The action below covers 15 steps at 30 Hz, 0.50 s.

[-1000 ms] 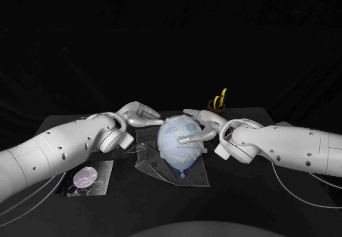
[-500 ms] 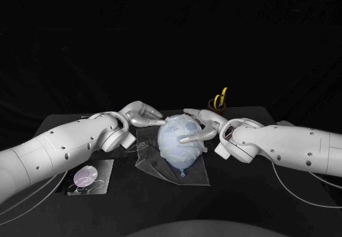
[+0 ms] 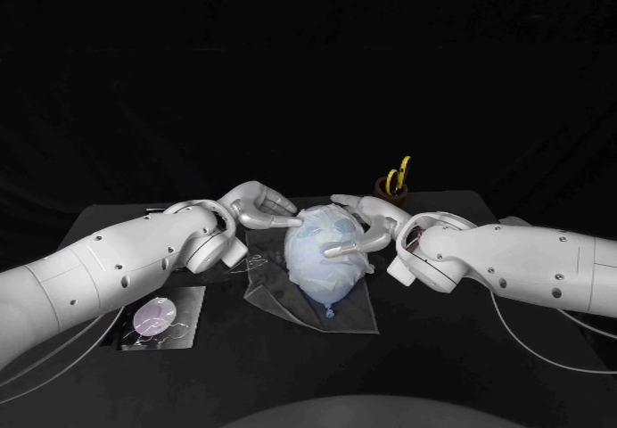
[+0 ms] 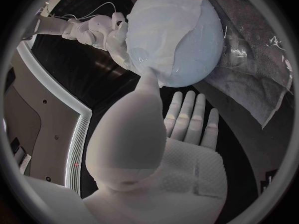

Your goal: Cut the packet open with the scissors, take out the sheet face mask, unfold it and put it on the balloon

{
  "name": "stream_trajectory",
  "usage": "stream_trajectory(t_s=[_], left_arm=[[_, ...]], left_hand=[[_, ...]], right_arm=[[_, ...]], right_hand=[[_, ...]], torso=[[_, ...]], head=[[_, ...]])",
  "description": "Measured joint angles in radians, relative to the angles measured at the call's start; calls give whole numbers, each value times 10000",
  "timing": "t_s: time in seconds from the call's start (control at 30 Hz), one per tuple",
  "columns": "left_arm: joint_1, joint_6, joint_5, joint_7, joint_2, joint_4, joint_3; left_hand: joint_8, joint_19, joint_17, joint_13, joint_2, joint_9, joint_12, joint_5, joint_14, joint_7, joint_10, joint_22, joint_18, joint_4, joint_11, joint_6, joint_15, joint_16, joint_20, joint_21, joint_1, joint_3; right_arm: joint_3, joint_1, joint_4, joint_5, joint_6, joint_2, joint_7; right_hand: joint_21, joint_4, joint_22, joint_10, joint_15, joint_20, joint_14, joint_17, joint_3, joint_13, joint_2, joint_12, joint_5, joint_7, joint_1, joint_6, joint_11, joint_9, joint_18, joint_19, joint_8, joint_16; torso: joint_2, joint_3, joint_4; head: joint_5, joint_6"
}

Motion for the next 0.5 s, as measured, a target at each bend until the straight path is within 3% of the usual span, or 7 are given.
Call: stream_trajectory(t_s=[0.07, 0.13, 0.2, 0.33, 0.5], left_arm=[[-20, -39, -76, -19, 50, -83, 3], [-60, -93, -159, -41, 96, -201, 6], [-92, -142, -220, -66, 118, -295, 6], [-135, -250, -339, -135, 122, -434, 3], [-167, -347, -453, -227, 90, -494, -4]], left_hand=[[46, 0, 0, 0, 125, 0, 0, 0, 82, 0, 34, -6, 0, -4, -34, 0, -12, 53, 0, 0, 125, 69], [127, 177, 3, 6, 428, 3, 51, -1, 251, 15, 182, -3, 0, -108, -57, 69, -33, 147, -36, 13, 615, 450], [144, 338, 14, 5, 586, 10, 65, -1, 301, 20, 233, 11, 23, -182, -87, 94, -48, 169, -50, 70, 990, 686], [307, 774, 67, 11, 913, 33, 122, 2, 675, 56, 538, 66, 484, -362, -215, 308, -142, 362, -50, 219, 1630, 1138], [307, 840, 81, 9, 915, 6, 122, 1, 801, 55, 643, 66, 680, -521, -250, 308, -193, 412, -18, 219, 2005, 1487]], right_arm=[[0, 0, 0, 0, -1, 4, -3], [0, 0, 1, 0, -1, 8, -6], [0, -1, 2, 0, -2, 8, -10], [-2, -1, 11, 0, -2, -5, -12], [0, -1, 20, -1, -4, -18, -12]], right_hand=[[0, 0, 0, 19, 0, 0, 0, 0, 0, -2, 0, -1, 0, -38, 0, 38, 19, 18, -1, 0, 39, 0], [0, 0, 0, 30, 0, 0, 0, 0, 0, -5, 0, -1, 0, -40, 0, 40, 30, 20, 0, 0, 39, 0], [0, 0, 0, 30, 0, 0, 0, 0, 0, -6, 0, 2, 0, -40, 0, 41, 30, 20, -1, 0, 39, 0], [0, 0, 0, 31, 0, 0, 0, 0, 0, 4, 0, 42, 0, -41, 0, 41, 30, 19, -1, -1, 39, 0], [0, 0, 0, 30, 0, 0, 0, 0, 0, 4, 0, 41, 0, -41, 0, 41, 30, 19, -2, 0, 38, 0]], torso=[[0, 0, 0], [0, -3, 0], [0, -5, -4], [0, -1, -5], [0, 0, 0]], head=[[0, -8], [3, -14], [4, -19], [-17, -25], [-45, -44]])
